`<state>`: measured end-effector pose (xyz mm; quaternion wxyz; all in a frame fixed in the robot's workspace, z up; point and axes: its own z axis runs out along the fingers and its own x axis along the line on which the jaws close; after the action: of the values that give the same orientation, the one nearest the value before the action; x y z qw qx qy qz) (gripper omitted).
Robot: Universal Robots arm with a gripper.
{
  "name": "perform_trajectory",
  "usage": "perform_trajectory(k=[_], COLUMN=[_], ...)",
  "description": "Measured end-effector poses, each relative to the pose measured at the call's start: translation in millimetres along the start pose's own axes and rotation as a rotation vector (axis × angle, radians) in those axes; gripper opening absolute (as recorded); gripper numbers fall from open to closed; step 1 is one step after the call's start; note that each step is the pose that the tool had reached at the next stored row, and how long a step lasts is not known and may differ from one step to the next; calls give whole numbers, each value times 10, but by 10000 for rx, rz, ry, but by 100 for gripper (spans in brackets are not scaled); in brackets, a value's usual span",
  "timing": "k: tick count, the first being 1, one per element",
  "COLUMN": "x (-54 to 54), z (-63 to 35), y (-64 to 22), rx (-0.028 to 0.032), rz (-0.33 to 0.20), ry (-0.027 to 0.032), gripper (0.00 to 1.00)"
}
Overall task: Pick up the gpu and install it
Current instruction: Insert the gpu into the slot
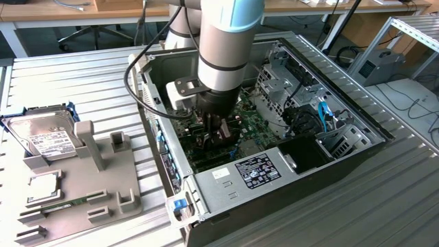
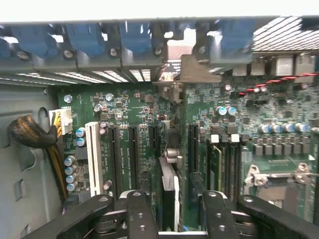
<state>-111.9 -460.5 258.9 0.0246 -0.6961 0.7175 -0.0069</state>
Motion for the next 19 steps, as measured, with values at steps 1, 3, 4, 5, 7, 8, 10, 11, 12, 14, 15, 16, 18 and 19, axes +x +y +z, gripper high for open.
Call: perform_trajectory(k=[1, 3, 4, 5, 7, 8, 10, 11, 12, 14, 15, 16, 18, 19], x=[-10, -30, -42, -55, -87, -104, -116, -117, -118, -118, -119, -119, -119, -119], z=[-51, -152, -199, -245, -333, -379, -423, -421, -421, -421, -419, -419, -418, -418], y=[-1, -4, -4, -5, -8, -9, -11, -17, -32, -70, -91, -105, -112, -112], rx=[8, 25, 33, 41, 52, 56, 56, 58, 51, 27, 14, 7, 5, 4], rz=[0, 0, 0, -1, -3, -4, -13, -26, -42, -67, -82, -89, -90, -89], ry=[-1, 0, 3, 8, 38, 61, 94, 90, 91, 92, 91, 92, 91, 91], gripper=[43, 43, 43, 43, 43, 42, 29, 29, 23, 11, 11, 11, 11, 11])
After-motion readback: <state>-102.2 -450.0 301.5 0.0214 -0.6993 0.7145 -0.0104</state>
